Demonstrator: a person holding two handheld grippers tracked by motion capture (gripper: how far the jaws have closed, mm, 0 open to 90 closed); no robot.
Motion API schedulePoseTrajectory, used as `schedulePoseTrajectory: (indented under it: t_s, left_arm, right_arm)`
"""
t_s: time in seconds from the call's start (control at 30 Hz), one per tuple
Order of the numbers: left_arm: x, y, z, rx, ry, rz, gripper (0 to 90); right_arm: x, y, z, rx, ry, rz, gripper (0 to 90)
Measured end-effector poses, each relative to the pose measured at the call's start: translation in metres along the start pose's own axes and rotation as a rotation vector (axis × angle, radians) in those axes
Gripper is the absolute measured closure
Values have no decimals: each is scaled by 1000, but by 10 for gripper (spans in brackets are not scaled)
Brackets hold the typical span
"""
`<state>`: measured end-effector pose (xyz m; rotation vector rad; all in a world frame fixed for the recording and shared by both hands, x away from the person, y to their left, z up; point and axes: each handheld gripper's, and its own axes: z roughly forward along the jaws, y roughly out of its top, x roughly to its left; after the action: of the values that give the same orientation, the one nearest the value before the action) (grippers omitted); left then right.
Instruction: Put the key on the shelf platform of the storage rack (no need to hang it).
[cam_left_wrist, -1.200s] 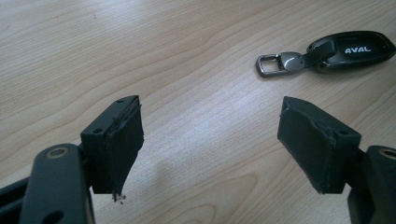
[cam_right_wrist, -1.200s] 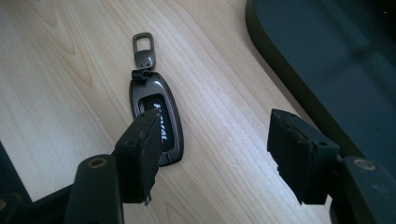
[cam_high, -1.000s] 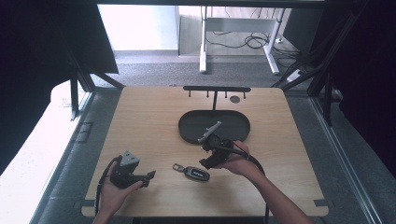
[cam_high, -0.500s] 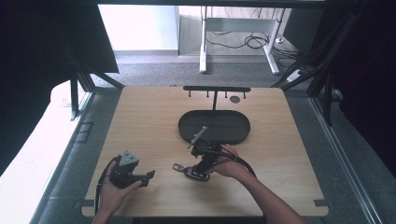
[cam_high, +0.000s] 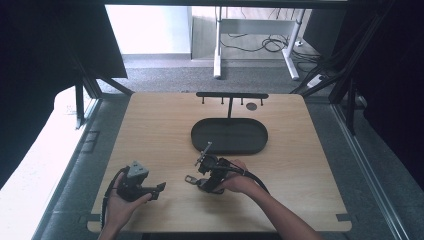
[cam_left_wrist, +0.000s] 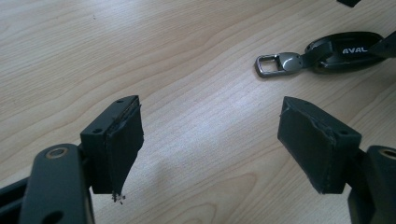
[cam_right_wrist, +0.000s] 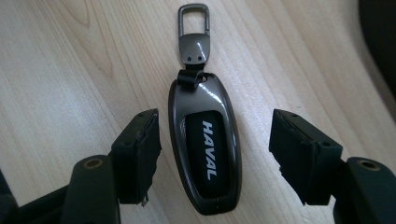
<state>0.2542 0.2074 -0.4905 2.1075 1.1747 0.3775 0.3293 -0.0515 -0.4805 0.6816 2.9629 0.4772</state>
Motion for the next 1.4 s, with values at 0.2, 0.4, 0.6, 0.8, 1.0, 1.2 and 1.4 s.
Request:
schedulePoseTrajectory:
  t_s: [0.2, 0.4, 0.6, 0.8, 1.0, 1.2, 1.4]
  left_arm:
    - [1, 0, -1, -1, 1, -1, 225]
    - [1, 0, 0, -6, 1, -10, 226]
    - [0, 0, -1, -8, 2, -8, 226]
    - [0, 0, -1, -7, 1, -5, 226]
    - [0, 0, -1, -8, 3, -6, 226]
    - [0, 0, -1, -11, 5, -10, 226]
    - [-2, 0, -1, -10, 5, -11, 226]
  right_arm:
    - [-2, -3, 17, 33, 5, 0, 347]
    - [-2, -2, 24, 53, 11, -2, 369]
    - [-1, -2, 26, 66, 15, -5, 408]
    - [-1, -3, 25, 68, -1, -21, 476]
    - [-2, -2, 24, 76, 2, -7, 494]
    - [-9, -4, 12, 43, -4, 6, 496]
    - [-10, -2, -1, 30, -6, -1, 496]
